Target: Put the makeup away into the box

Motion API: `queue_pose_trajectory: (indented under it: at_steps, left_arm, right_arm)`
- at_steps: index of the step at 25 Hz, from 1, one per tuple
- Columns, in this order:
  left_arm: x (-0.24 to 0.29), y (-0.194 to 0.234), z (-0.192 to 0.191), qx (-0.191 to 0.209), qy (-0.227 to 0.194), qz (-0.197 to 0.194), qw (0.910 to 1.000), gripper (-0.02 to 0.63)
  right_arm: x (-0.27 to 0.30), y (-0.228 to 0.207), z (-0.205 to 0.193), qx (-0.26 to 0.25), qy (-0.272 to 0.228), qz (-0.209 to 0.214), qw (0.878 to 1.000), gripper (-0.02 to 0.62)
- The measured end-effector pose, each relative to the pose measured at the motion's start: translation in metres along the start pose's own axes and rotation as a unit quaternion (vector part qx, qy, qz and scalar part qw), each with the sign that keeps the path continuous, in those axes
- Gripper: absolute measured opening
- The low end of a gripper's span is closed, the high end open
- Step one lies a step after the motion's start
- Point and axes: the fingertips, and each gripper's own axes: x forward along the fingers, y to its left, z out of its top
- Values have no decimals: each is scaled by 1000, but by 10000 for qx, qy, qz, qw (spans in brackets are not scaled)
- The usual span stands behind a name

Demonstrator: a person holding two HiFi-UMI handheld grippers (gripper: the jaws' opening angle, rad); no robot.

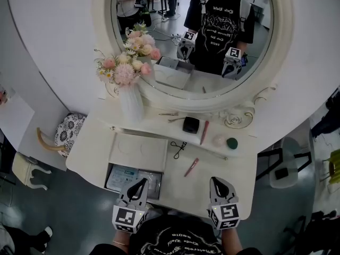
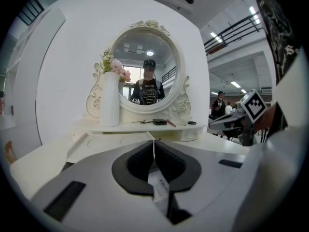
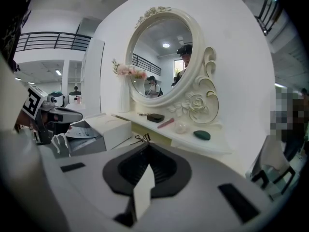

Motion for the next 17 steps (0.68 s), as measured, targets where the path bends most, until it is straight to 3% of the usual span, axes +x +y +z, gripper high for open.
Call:
queue_pose_trajectory:
  at_steps: [17]
  left_arm:
    - [4, 6, -6, -25, 103, 34, 9999, 21]
  right_arm:
    - [17, 8, 0, -209, 71, 190, 9996, 8]
